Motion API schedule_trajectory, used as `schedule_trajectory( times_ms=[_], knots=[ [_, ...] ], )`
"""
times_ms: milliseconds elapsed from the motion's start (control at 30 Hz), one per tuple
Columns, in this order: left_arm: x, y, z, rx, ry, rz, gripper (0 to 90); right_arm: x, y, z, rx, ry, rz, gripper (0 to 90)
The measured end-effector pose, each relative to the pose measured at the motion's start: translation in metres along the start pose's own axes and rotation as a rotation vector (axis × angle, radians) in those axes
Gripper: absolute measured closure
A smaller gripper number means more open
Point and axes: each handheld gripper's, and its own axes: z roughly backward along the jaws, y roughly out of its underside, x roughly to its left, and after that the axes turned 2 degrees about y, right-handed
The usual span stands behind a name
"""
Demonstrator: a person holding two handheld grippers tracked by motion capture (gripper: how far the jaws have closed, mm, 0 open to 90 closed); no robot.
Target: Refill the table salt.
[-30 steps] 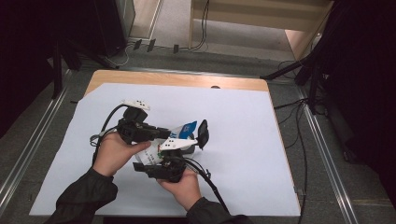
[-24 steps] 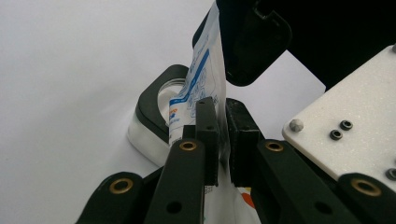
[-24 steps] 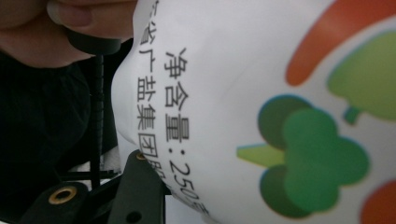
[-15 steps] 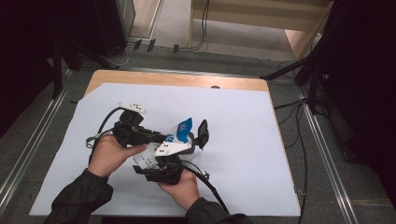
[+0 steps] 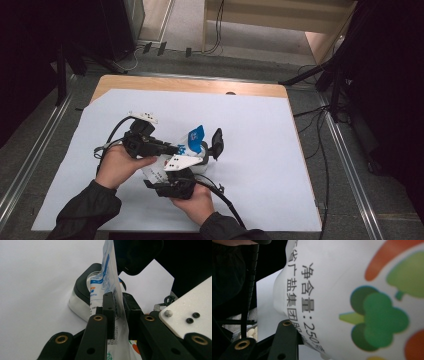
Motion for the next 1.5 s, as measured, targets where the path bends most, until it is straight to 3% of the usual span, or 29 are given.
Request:
schedule_trajectory(
  times_ms=[233, 1167, 1500],
  knots=[
    [0.002, -0.002, -0.005, 0.009, 0.008, -0.01, 82.3, -0.004, 0.006, 0.002, -0.001, 0.005, -0.031, 60.0],
    [0.017, -0.012, -0.022, 0.008, 0.044, -0.021, 80.7, -0.01, 0.031, 0.001, 0.057, 0.058, -0.016, 58.9],
    [0.019, -0.012, -0.018, 0.008, 0.049, -0.022, 89.5, -0.013, 0.033, 0.004, 0.065, 0.07, -0.029, 58.4]
  ],
)
